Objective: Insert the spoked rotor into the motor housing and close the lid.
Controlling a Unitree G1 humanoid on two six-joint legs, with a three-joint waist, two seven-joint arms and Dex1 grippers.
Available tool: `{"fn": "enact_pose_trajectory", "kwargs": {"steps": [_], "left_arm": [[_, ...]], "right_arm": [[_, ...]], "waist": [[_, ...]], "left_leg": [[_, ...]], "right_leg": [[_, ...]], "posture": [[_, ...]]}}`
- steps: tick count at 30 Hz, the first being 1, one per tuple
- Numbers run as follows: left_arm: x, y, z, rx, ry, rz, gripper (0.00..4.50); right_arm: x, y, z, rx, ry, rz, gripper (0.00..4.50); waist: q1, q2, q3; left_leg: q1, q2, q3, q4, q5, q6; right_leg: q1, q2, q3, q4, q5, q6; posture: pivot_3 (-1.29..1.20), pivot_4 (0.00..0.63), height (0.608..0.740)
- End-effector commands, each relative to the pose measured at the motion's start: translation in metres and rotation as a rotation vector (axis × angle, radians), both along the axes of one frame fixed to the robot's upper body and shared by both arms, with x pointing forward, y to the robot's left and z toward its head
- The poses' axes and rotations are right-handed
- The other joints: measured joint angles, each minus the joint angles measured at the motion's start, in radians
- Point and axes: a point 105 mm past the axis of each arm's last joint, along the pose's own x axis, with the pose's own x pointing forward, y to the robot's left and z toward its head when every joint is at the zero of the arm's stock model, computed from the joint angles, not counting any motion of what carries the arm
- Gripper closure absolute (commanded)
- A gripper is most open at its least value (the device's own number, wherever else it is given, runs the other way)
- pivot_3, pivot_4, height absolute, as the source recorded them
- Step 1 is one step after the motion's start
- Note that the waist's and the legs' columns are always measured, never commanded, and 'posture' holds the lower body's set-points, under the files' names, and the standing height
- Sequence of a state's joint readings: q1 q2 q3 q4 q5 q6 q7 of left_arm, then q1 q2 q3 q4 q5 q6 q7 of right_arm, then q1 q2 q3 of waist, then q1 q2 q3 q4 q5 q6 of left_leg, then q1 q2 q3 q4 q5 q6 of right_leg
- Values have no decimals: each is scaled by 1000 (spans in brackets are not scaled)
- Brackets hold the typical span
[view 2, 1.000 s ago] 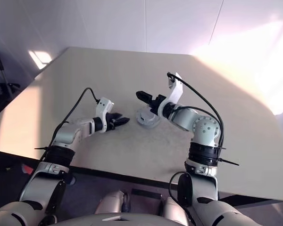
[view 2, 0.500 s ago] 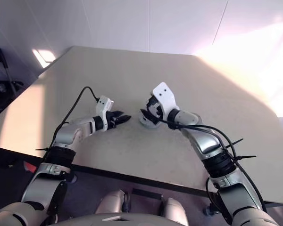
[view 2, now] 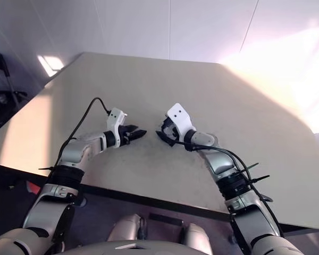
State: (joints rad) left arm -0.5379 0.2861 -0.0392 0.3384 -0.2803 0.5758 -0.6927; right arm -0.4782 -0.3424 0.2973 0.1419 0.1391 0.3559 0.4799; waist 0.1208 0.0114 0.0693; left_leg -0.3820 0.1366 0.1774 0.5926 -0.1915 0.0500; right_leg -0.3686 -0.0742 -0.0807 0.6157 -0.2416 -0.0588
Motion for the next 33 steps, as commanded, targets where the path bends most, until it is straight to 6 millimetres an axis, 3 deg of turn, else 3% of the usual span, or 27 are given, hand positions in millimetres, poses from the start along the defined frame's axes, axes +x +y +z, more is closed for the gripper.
{"fn": "enact_pose_trajectory", "kwargs": {"steps": [1, 4, 11, 17, 23, 28, 33], "left_arm": [[3, 2, 15, -7, -55, 3, 1547], [3, 4, 15, -7, -55, 8, 1547], [5, 6, 17, -7, -60, 14, 1547], [5, 7, 17, -4, -60, 19, 1547], [6, 8, 17, -3, -60, 24, 1547], [5, 7, 15, -4, -57, 26, 1547], [4, 5, 13, 2, -55, 19, 1547]], "right_arm": [[7, -8, 17, 31, -42, -25, 49], [3, -13, 18, 54, -18, -18, 49], [-9, -9, -5, 28, 59, 9, 49], [-5, -8, -7, 30, 66, -4, 49], [2, -11, 5, 61, 51, -29, 1392], [6, -11, 31, 137, 30, -30, 1391], [7, -11, 41, 163, 19, -31, 1391]], "waist": [[0, 0, 0], [0, 0, 0], [0, 0, 0], [0, 0, 0], [-1, 0, 0], [-1, 0, 0], [0, 0, 0]], "left_leg": [[0, 0, 0, 1, 0, 0], [1, 0, 0, 3, 0, 0], [2, 0, 0, 3, 0, 1], [2, 0, 0, 4, -1, 1], [2, 0, 0, 3, -1, 1], [2, 0, 0, 3, -1, 1], [0, 0, 0, 3, 0, 0]], "right_leg": [[0, 0, 0, 1, 0, 0], [1, 0, 0, 3, 0, 0], [2, 0, 0, 3, 0, 0], [2, 0, 0, 3, 0, 0], [2, 0, 0, 3, 0, 0], [2, 0, 0, 3, 0, 0], [0, 0, 0, 3, 0, 0]], "posture": [[0, 0, 740], [0, 0, 740], [0, 0, 740], [0, 0, 740], [0, 0, 740], [0, 0, 740], [0, 0, 740]]}}
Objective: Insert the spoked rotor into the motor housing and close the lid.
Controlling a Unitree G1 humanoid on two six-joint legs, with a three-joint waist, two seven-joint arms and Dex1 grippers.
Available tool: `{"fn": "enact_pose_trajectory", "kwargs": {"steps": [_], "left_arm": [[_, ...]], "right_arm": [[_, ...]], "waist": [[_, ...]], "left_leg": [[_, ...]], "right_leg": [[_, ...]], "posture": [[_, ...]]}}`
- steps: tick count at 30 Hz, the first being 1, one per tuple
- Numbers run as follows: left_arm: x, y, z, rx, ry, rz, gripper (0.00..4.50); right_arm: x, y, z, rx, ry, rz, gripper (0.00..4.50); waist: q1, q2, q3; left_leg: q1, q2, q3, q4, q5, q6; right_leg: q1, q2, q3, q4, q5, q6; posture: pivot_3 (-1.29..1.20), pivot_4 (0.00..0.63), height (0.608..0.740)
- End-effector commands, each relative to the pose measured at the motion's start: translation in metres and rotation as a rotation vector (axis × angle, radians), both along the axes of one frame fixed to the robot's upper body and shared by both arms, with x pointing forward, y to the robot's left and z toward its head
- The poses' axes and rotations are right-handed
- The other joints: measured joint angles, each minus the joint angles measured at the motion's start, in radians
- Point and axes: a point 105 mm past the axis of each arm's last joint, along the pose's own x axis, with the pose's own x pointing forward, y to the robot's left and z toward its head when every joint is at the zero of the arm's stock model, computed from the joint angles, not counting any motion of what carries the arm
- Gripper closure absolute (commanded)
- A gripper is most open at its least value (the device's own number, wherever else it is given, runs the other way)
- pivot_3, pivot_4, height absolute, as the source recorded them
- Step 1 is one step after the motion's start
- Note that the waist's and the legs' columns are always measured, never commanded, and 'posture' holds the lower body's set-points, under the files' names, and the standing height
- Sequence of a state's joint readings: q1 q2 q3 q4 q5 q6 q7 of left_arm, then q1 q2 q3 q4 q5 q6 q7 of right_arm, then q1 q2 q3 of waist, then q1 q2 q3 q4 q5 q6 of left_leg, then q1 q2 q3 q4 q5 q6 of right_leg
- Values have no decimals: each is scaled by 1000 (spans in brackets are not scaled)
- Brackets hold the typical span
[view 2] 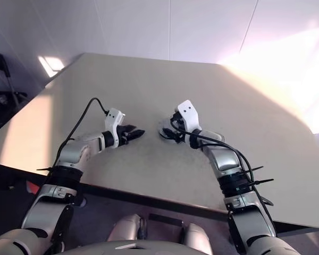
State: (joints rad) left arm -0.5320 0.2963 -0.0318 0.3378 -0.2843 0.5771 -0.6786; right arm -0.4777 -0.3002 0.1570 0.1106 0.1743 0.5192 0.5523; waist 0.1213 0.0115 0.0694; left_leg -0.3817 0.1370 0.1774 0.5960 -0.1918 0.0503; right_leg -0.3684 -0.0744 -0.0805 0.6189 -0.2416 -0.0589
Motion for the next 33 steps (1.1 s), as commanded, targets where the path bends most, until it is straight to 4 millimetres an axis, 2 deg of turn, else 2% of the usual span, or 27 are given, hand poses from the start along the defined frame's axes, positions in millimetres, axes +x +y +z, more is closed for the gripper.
{"fn": "enact_pose_trajectory", "kwargs": {"steps": [1, 12, 24, 33], "left_arm": [[3, -1, 14, -1, -57, -6, 1547], [5, 1, 16, 0, -61, 2, 1547], [2, 0, 14, 0, -56, -1, 1547], [2, -1, 14, -2, -54, -4, 1547]], "right_arm": [[4, 4, 36, 51, -103, 11, 1391], [2, 0, -2, -73, -42, 1, 1391], [4, -1, -8, -78, -29, -11, 1391], [4, -10, -26, -91, 60, -24, 1391]], "waist": [[0, 0, 0], [-1, 0, 0], [-1, 0, 0], [-2, 0, 0]], "left_leg": [[0, 0, 0, 0, 0, 0], [0, 0, 0, 0, 0, 0], [2, 0, 0, 0, 0, 0], [5, 0, 0, 0, 0, 0]], "right_leg": [[0, 0, 0, 0, 0, 0], [0, 0, 0, 0, 0, 0], [1, 0, 0, 0, 0, 0], [5, 0, 0, 0, 0, 0]], "posture": [[0, 0, 740], [0, 0, 740], [0, 0, 740], [0, 0, 740]]}}
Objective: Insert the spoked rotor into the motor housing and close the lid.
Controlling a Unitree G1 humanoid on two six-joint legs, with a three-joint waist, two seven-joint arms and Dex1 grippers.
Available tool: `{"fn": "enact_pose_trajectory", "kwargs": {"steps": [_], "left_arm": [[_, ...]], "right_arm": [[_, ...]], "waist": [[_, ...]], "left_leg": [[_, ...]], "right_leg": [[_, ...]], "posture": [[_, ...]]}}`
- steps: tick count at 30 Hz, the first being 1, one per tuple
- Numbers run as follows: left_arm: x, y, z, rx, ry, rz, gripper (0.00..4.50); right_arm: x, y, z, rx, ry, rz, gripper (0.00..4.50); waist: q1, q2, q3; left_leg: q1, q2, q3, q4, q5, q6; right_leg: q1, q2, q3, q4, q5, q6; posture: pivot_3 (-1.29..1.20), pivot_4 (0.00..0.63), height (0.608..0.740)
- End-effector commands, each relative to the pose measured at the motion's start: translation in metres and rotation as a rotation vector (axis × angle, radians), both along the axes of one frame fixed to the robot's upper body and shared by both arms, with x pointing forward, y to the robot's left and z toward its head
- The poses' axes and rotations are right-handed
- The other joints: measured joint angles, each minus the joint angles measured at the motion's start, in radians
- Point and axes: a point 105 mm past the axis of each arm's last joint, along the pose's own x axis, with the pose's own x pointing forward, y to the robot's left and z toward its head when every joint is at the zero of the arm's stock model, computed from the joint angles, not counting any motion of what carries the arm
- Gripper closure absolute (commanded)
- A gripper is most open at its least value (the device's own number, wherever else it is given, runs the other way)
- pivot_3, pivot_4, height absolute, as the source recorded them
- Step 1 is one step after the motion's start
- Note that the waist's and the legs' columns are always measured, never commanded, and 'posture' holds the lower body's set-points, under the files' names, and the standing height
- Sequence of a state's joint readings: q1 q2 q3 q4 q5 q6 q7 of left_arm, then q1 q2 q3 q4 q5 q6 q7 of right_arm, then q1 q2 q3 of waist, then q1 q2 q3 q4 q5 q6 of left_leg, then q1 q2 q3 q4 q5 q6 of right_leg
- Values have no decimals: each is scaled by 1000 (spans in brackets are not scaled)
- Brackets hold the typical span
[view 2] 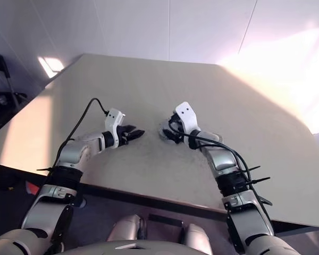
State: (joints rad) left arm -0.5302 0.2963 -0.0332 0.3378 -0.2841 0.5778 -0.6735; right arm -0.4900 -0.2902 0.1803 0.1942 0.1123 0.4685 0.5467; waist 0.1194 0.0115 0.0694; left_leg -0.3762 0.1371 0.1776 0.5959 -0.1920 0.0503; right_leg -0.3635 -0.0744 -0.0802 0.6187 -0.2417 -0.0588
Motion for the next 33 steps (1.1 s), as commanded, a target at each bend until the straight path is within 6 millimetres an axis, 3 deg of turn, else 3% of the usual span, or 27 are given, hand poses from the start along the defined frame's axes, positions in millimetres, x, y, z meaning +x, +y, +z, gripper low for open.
{"fn": "enact_pose_trajectory", "kwargs": {"steps": [1, 8, 33], "left_arm": [[2, -1, 15, -5, -56, -8, 1547], [2, 0, 15, -4, -56, -6, 1547], [1, -1, 14, -6, -54, -3, 1547]], "right_arm": [[-3, -9, -12, -31, 57, -3, 1391], [-12, -14, -14, -56, 76, 29, 1391], [-1, -11, -24, -98, 79, -19, 1391]], "waist": [[1, 0, 0], [3, 0, 0], [-15, 0, 0]], "left_leg": [[1, 0, 0, 0, 0, 0], [2, 0, 0, -1, 0, 1], [8, 0, 0, -2, 0, 0]], "right_leg": [[1, 0, 0, 0, 0, 0], [3, 0, 0, -1, 0, 0], [8, 0, 0, -4, -4, 7]], "posture": [[0, 0, 740], [0, 0, 740], [0, 0, 740]]}}
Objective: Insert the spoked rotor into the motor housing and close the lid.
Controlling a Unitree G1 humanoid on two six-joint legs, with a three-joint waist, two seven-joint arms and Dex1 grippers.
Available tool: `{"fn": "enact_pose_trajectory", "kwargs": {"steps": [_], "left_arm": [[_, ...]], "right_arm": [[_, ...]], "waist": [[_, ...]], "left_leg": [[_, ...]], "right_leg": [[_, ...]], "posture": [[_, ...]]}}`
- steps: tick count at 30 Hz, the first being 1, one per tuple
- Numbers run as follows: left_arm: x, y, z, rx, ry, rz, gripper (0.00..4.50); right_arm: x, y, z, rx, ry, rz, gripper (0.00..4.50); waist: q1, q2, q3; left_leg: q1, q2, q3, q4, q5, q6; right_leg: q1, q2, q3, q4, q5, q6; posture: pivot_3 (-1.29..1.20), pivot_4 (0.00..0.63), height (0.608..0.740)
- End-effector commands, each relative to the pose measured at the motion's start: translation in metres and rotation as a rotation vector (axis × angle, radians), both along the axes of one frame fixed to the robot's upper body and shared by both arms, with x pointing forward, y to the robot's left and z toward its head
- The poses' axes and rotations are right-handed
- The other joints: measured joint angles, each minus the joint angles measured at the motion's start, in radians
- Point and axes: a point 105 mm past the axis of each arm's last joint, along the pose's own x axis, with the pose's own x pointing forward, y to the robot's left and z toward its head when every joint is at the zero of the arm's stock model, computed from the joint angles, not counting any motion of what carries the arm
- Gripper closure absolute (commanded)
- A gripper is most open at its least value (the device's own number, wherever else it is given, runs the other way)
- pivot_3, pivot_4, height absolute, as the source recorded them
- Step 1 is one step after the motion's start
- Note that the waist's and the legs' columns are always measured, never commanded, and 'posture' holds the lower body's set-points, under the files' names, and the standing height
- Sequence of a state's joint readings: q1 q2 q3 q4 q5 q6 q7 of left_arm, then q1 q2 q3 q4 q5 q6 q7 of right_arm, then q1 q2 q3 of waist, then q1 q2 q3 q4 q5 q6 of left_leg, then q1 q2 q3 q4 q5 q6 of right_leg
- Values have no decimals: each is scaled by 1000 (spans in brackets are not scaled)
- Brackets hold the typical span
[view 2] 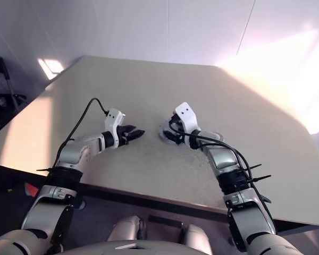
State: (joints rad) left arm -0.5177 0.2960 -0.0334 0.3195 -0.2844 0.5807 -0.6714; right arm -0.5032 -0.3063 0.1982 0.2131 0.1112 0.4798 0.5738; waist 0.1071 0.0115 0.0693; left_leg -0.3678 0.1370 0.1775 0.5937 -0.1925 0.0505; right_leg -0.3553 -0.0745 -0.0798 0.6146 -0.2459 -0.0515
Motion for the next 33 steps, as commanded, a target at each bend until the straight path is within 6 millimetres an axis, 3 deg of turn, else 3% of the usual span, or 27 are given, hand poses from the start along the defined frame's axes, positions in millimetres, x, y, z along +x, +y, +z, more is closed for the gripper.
{"fn": "enact_pose_trajectory", "kwargs": {"steps": [1, 10, 20, 33], "left_arm": [[3, 0, 14, -7, -51, -3, 1547], [2, -1, 14, -4, -49, -4, 1547], [3, 0, 14, -4, -50, -1, 1547], [4, -1, 14, -3, -51, -5, 1547]], "right_arm": [[0, -10, -20, -74, 52, -47, 1391], [3, -9, -21, -70, 58, -60, 1391], [-12, -17, -34, -112, 106, -10, 1391], [-18, -18, -33, -59, 132, 6, 1391]], "waist": [[-4, 0, 0], [-11, 0, 0], [-8, 0, 0], [-2, 0, 0]], "left_leg": [[0, 0, 0, 0, 0, 0], [0, 0, 0, -4, 0, 0], [0, -2, 0, -11, 0, 0], [-1, -2, 0, -13, -1, 1]], "right_leg": [[0, 0, 0, 0, 0, 0], [0, 0, 0, -3, 0, 0], [0, 0, 0, -9, 3, -6], [0, 0, 0, -10, 3, -6]], "posture": [[0, 0, 740], [0, 0, 740], [0, 0, 740], [0, 0, 740]]}}
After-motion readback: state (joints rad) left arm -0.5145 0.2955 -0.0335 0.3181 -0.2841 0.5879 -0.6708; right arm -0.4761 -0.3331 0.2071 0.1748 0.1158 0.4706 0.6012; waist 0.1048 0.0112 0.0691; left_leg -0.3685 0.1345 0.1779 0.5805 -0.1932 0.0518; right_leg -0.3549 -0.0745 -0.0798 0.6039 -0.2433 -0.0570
